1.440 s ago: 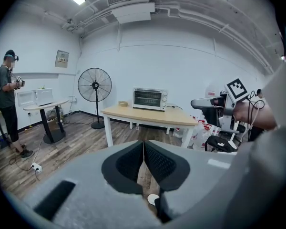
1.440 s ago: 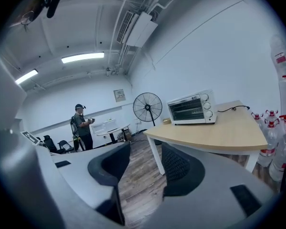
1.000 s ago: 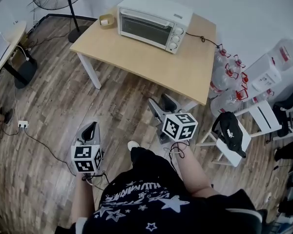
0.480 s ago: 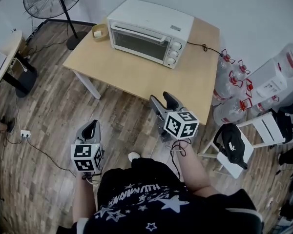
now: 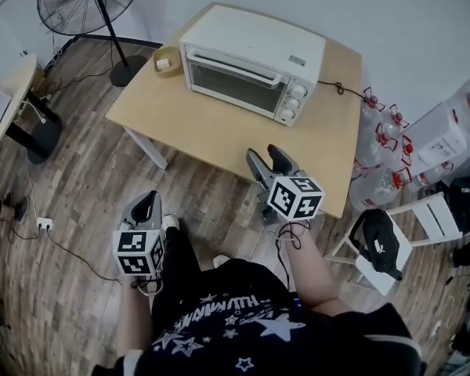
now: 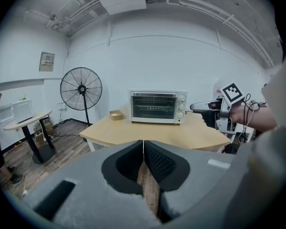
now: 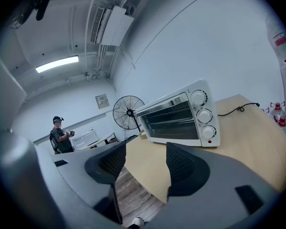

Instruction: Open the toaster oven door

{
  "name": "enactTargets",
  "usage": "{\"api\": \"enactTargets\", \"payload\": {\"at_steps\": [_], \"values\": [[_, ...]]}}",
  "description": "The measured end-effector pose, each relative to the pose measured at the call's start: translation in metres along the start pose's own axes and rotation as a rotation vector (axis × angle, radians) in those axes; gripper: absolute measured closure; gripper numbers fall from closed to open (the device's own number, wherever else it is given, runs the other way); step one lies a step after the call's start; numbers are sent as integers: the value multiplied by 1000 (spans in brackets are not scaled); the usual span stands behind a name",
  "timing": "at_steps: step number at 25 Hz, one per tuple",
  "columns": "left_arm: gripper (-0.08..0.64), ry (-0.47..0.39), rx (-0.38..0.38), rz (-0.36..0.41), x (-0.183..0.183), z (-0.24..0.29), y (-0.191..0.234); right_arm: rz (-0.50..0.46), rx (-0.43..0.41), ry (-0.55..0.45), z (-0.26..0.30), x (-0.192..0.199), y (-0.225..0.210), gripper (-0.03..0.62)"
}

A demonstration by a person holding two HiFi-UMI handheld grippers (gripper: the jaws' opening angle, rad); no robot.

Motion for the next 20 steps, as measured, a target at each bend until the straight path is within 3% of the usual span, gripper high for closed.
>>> {"api": "enactTargets", "payload": {"at_steps": [4, 10, 20], "values": [[538, 2, 55, 21, -14, 30, 33, 10, 57, -18, 26, -9, -1, 341], [538, -11, 196, 86, -55, 94, 75, 49, 202, -103, 53, -38, -11, 350], [538, -23, 377, 163, -117, 175, 122, 77, 405, -167, 77, -74, -18, 353]]}}
Point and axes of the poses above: the fingertips, and each gripper's own axes: z forward along the fingers, y to its left, x out of its underside, the point moved 3 cm from there along -z, backward along the fingers, and after that the axes turned 7 degrees about x, right-handed, at the moved point
